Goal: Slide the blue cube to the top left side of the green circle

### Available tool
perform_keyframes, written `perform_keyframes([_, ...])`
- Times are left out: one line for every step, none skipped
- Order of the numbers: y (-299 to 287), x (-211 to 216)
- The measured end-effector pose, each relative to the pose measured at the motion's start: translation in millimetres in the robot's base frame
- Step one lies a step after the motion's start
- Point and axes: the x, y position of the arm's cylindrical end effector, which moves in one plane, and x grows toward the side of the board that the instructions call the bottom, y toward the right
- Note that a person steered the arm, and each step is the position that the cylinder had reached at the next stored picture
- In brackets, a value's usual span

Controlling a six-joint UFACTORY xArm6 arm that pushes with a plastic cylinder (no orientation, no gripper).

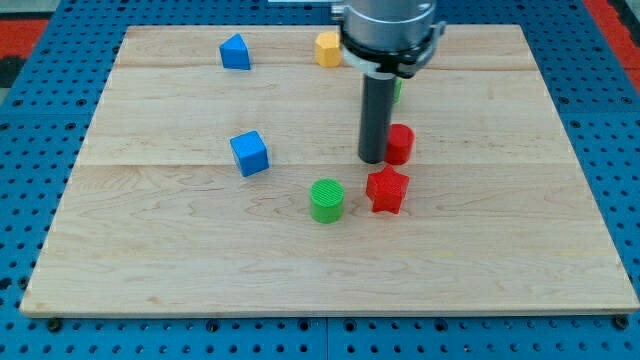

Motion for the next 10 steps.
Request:
perform_keyframes([-59.8, 0.0])
perform_keyframes([-103.7, -6.0])
perform_keyframes([-164.1, -12.4])
perform_keyframes([-204.8, -19.0])
perform_keyframes([-262.4, -19.0])
perform_keyframes([-230.9, 11.3])
perform_keyframes([-187.6, 4.0])
perform_keyframes([-187.8, -1.2])
perform_keyframes([-163.7, -5.9])
perform_keyframes([-162.6, -5.9])
